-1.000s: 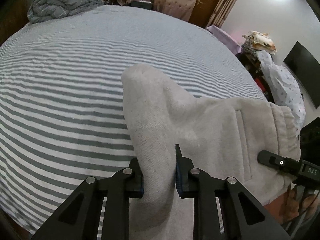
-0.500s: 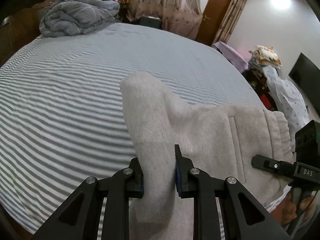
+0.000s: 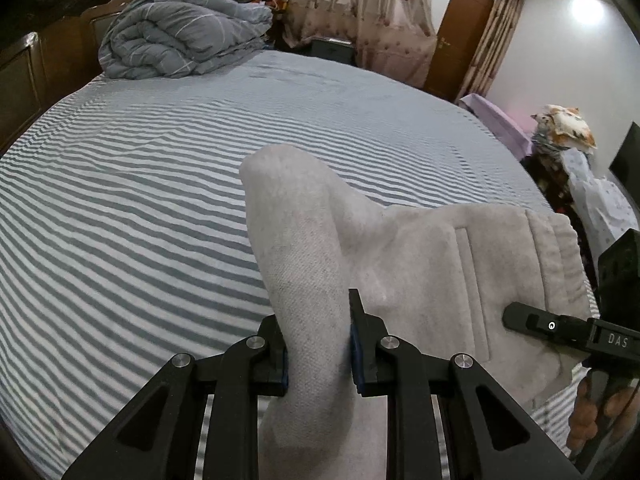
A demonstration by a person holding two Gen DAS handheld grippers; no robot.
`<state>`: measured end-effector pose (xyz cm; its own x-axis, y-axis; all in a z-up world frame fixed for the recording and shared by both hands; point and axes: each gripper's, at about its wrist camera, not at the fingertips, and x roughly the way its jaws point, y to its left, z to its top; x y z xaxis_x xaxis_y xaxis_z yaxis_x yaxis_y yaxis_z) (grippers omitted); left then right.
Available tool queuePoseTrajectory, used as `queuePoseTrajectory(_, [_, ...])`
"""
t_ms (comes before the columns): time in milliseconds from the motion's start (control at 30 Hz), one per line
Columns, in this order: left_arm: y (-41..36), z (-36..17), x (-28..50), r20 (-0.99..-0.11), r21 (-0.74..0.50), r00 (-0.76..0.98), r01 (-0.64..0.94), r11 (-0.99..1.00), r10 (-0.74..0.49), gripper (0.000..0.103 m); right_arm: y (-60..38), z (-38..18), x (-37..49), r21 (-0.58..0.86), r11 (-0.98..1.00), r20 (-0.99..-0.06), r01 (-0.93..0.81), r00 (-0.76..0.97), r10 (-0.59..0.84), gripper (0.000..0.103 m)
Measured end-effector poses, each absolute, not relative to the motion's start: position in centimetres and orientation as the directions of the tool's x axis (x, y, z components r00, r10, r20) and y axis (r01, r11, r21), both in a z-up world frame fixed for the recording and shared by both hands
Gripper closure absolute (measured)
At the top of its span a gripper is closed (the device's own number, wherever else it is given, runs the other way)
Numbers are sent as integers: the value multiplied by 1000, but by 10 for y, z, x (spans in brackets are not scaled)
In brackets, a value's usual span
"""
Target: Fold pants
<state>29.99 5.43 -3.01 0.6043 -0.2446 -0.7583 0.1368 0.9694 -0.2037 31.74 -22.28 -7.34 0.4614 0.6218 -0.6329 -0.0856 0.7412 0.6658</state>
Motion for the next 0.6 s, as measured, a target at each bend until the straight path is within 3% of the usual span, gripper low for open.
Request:
queuePoseTrajectory(233, [67,-64,319,-778,-195,586,120,973,-228,80,-221,-110,336,647,760,-665,-57,445,600,57])
queuePoseTrajectory(300, [71,-74,319,-781,-199,581,117,973,-229,77,-227,-119,335,643,765,-673,-38,448,588,51])
queuePoseTrajectory(333, [74,-80,319,-784,-203,576,115,972,-232,74,-229,-124,334,637,770,-680,-33,446,582,48])
queuePoseTrajectory(400, [78,-88,319,-791,-192,573,104,976,-217,63,-227,-130,332,604,797,-707,-18,449,546,32])
queuePoseTrajectory(500, [77,-95,311,-790,-161,582,109,981,-194,43,-227,-134,324,562,827,-727,0,478,493,21])
queuePoseTrajectory(533, [77,-97,308,-793,-146,581,109,983,-182,34,-227,-135,319,544,839,-730,-1,492,473,20])
queuePoseTrajectory(600, [78,-101,302,-797,-149,575,111,983,-186,31,-228,-133,313,522,853,-733,-8,507,453,19])
